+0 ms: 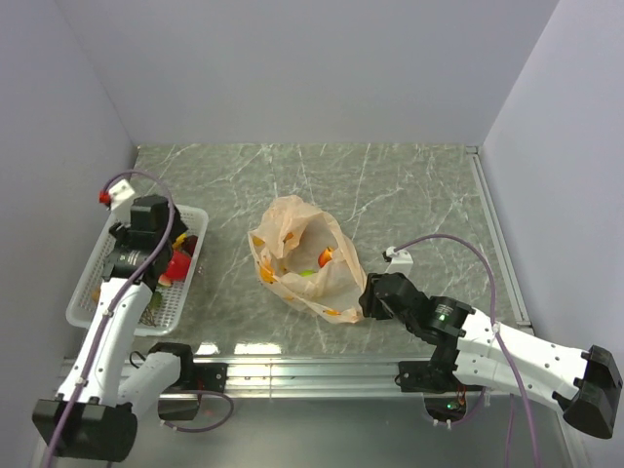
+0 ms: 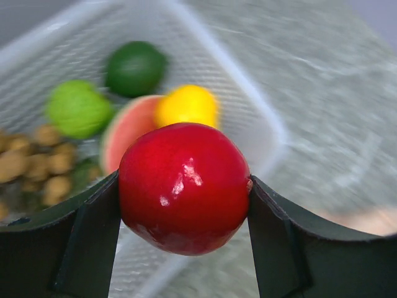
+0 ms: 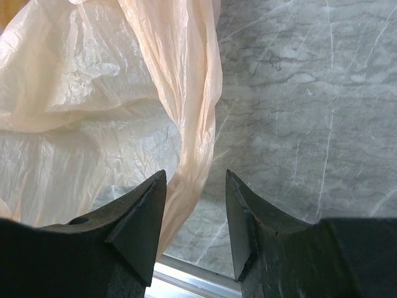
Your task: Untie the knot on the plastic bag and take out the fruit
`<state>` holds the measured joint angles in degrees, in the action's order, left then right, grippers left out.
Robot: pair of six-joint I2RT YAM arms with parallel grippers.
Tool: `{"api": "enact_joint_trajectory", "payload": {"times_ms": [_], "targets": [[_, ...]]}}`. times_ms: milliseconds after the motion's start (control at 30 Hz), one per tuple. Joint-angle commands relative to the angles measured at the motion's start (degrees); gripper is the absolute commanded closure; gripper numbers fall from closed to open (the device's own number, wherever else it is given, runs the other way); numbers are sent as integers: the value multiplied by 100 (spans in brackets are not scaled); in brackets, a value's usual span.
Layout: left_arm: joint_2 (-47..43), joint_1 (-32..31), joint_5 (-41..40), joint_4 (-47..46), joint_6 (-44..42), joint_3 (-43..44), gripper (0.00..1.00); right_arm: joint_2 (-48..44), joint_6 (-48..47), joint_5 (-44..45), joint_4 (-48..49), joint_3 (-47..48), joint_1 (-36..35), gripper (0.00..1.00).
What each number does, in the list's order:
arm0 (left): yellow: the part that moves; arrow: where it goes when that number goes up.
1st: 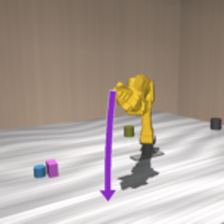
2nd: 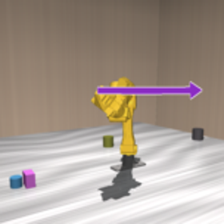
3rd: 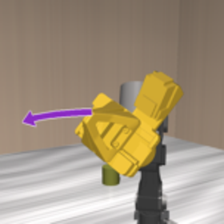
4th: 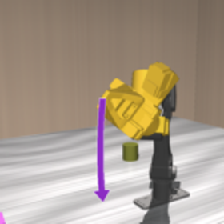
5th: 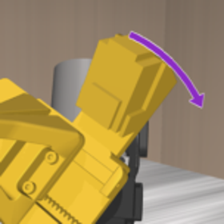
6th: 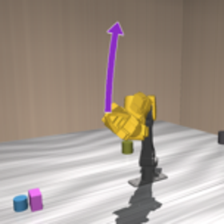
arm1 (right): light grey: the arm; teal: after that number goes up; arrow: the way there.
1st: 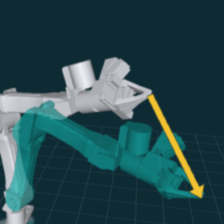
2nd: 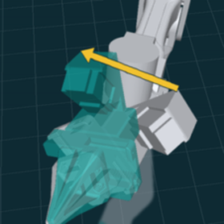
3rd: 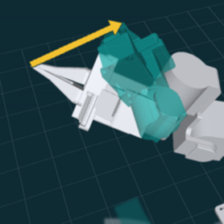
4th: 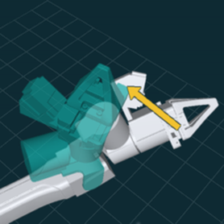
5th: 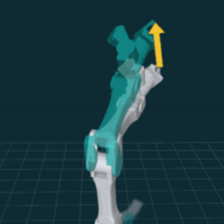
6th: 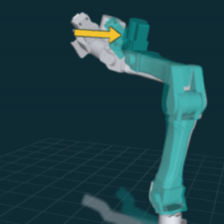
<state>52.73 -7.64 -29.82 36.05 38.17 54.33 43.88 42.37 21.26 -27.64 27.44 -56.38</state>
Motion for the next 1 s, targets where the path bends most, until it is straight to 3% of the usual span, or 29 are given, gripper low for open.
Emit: {"api": "enact_joint_trajectory", "payload": {"times_ms": [0,33,167,200,433,567,667,700,767,800,967], "targets": [[-149,665,-682,-81,6,-352,60,-90,-97,45,180,244,-31,50],[-184,737,-726,-81,49,-500,55,-81,-106,45,180,262,-40,50],[-403,922,-876,-186,173,-800,5,-37,-220,45,145,367,-31,50],[-439,931,-893,-178,156,-809,1,-37,-246,45,145,376,-31,50],[-588,922,-526,-160,-55,-669,1,-20,-308,72,153,481,-31,50],[-711,808,955,-327,-450,-555,1,-63,-325,45,154,551,-40,50],[-711,159,1846,-441,-434,-353,2,-64,-378,54,136,665,-40,50],[-694,-321,2292,-520,-407,-309,3,-46,-379,54,118,710,-31,50],[-624,-973,2341,-757,-232,-160,5,-63,-396,54,74,885,-31,50],[-571,-1620,2341,-827,-197,-90,5,-81,-414,28,74,955,-40,50],[131,-2952,2350,-1205,-152,350,4,190,-869,-42,547,1604,-31,45]]}}
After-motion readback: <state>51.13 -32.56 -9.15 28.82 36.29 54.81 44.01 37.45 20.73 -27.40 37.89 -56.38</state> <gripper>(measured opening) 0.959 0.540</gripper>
